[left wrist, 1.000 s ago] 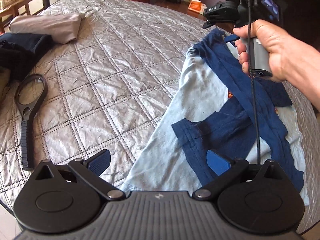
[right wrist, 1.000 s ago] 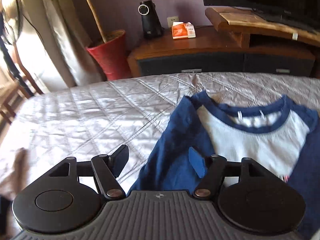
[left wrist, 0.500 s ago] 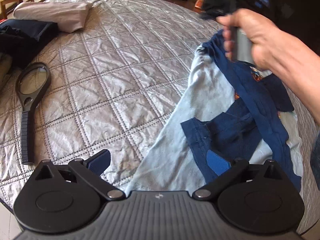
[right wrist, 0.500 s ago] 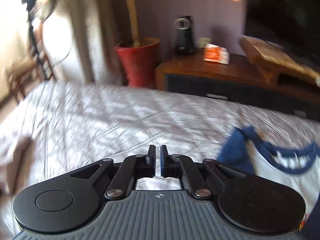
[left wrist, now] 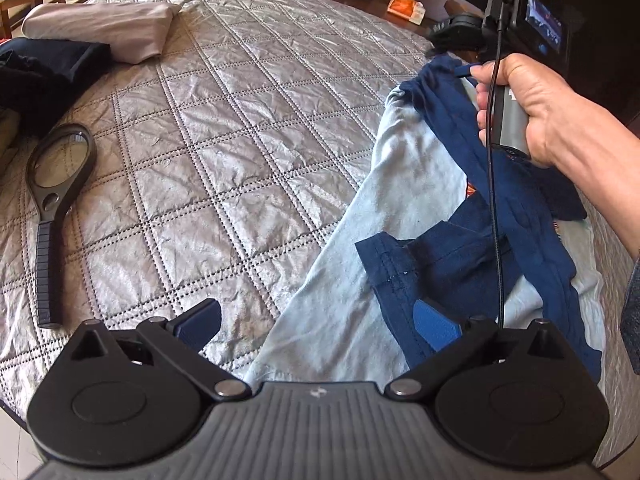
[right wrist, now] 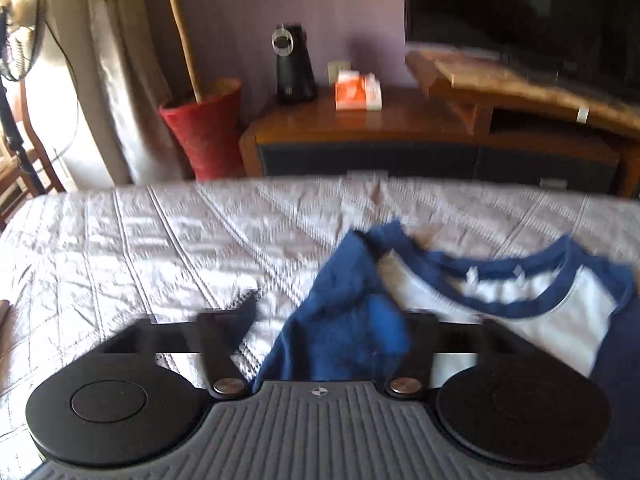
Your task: Fold clothes
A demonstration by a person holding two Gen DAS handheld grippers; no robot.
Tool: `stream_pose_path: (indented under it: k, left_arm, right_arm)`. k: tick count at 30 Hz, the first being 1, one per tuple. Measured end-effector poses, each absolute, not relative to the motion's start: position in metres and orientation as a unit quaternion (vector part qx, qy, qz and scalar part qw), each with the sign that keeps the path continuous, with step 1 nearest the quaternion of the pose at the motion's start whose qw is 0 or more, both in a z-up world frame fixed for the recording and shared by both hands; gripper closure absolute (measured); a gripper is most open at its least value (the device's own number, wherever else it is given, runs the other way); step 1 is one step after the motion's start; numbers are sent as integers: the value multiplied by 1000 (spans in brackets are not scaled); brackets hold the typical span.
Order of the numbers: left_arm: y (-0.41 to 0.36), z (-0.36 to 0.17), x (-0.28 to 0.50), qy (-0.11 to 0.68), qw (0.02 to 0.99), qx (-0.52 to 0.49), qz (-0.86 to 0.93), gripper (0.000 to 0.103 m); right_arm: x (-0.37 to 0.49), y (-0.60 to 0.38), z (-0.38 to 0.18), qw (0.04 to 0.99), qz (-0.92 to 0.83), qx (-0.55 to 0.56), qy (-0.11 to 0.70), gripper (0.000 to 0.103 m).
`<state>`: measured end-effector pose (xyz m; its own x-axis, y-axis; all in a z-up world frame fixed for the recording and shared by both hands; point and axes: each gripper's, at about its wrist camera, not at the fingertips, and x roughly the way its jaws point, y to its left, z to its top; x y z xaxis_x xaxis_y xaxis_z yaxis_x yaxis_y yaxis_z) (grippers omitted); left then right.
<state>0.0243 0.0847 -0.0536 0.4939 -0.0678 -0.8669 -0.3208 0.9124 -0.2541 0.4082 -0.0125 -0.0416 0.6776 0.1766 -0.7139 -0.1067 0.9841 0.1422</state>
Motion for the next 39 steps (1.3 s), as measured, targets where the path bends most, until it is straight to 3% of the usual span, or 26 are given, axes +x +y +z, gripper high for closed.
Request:
stream_pose_path:
  k: [4, 7, 12, 14, 15, 16, 18, 19, 20, 21, 24, 27, 30, 33, 35, 36, 37, 39]
  left_arm:
    - [85, -54, 26, 498, 841, -196, 76, 1]
    - [84, -55, 28, 500, 841, -193, 77, 1]
    - [90, -56, 27, 498, 839, -200, 86, 1]
    - [94, -56, 26, 497, 837, -209, 87, 1]
    - [94, -56, 25, 497, 837, -211, 87, 1]
    - [93, -56, 25, 497, 837, -211, 86, 1]
    - [89, -55, 24, 497, 839, -206, 85, 1]
    - [86, -54, 23, 495, 842, -198, 85, 1]
    - [85, -53, 23, 493, 844, -192, 87, 1]
    - [84, -52, 23, 492, 846, -185, 89, 1]
    - [85, -53, 25, 497, 845, -175, 90, 1]
    - [85, -59, 31, 517, 837, -162, 81, 1]
    - [94, -53, 32, 508, 847, -141, 73, 1]
    - [108, -45, 30, 494, 858, -115, 74, 1]
    - [107, -46, 27, 495, 861, -94, 70, 1]
    - [106, -47, 25, 495, 862, -84, 68, 1]
    - [105, -47, 23, 496, 863, -74, 66, 1]
    - [103, -48, 20, 496, 864, -54, 62, 1]
  right_arm:
    - [414, 6, -48, 912, 111, -6, 396, 92]
    - [405, 23, -33, 910, 161, -19, 382, 91]
    - [366, 6, -3, 909, 159, 29, 383, 81]
    - [340, -1, 1, 905, 162, 8, 393, 60]
    - [329, -2, 0, 902, 168, -1, 398, 28]
    - [324, -3, -2, 899, 171, 4, 404, 13]
    - [320, -3, -8, 892, 172, 27, 418, 23]
    - [320, -1, -13, 888, 170, 40, 425, 46]
    - [323, 3, -20, 882, 177, 47, 434, 80]
    - [324, 10, -27, 877, 182, 39, 444, 100]
    - [315, 39, -34, 876, 211, -30, 433, 101]
    - [310, 20, -6, 861, 283, 83, 414, 98]
    - [291, -18, 28, 886, 253, 74, 380, 91]
    - [243, -65, 51, 903, 244, -13, 355, 79]
    - [204, -100, 54, 906, 226, -46, 356, 51]
    - [183, -120, 51, 906, 212, -49, 362, 29]
    - [163, -138, 47, 907, 197, -49, 369, 25]
    - [131, -171, 33, 903, 157, -47, 397, 31]
